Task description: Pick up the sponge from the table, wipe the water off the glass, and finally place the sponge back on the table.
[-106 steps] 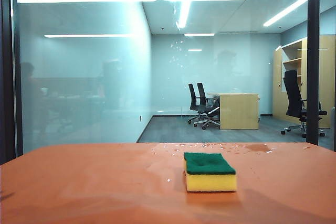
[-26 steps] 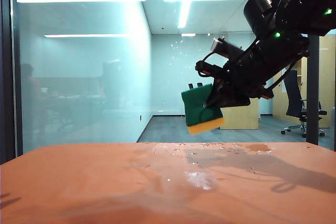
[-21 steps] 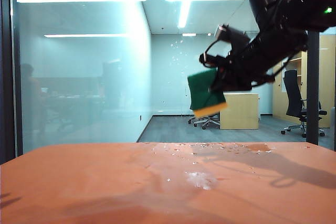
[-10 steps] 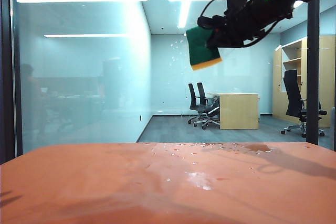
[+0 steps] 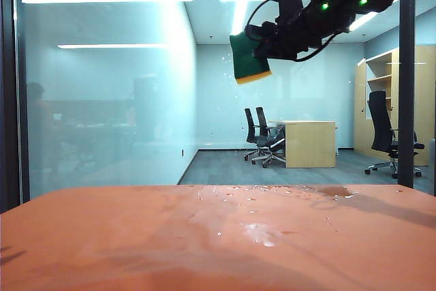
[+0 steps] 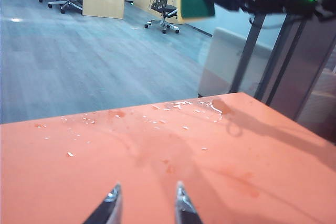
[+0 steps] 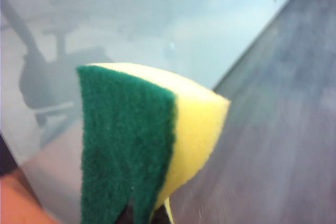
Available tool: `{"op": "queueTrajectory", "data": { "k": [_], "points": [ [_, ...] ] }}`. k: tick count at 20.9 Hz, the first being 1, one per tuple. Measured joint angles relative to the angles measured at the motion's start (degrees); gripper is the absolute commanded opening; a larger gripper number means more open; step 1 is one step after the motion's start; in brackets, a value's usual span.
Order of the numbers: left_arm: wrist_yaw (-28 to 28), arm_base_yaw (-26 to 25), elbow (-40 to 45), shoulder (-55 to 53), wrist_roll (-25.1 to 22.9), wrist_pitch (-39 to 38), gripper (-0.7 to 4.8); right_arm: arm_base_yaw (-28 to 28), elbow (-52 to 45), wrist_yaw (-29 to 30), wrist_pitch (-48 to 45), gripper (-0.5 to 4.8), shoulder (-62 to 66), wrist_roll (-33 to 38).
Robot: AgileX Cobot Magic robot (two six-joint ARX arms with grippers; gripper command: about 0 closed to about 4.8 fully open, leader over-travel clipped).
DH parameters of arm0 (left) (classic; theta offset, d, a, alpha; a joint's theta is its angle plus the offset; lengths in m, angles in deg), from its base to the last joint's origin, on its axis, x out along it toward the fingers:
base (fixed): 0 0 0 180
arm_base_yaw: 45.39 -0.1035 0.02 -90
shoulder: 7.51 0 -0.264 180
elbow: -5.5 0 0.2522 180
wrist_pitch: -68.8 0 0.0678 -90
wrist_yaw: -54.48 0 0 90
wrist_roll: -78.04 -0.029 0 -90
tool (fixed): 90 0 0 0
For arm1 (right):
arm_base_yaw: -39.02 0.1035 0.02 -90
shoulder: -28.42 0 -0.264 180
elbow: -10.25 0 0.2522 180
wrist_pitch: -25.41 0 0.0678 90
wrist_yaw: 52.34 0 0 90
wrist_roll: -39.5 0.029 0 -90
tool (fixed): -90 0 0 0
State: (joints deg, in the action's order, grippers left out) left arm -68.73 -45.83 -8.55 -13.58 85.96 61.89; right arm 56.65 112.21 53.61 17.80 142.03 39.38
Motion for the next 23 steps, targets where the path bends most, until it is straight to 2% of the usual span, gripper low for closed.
{"op": "queueTrajectory", "data": {
  "k": [7, 13, 23],
  "points": [
    [0.26, -0.02, 0.0, 0.0, -1.68, 0.02, 1.29, -0.02, 10.97, 2.1, -0.17, -0.09, 6.38, -0.92],
    [1.14, 0.0, 0.0, 0.0, -1.77, 0.04, 1.29, -0.02, 11.78, 2.27, -3.32, -0.09, 9.35, -4.09],
    [1.27, 0.0, 0.0, 0.0, -1.86, 0.07, 1.29, 0.0, 12.0, 2.29, -4.87, -0.09, 13.11, -5.55]
  ]
}}
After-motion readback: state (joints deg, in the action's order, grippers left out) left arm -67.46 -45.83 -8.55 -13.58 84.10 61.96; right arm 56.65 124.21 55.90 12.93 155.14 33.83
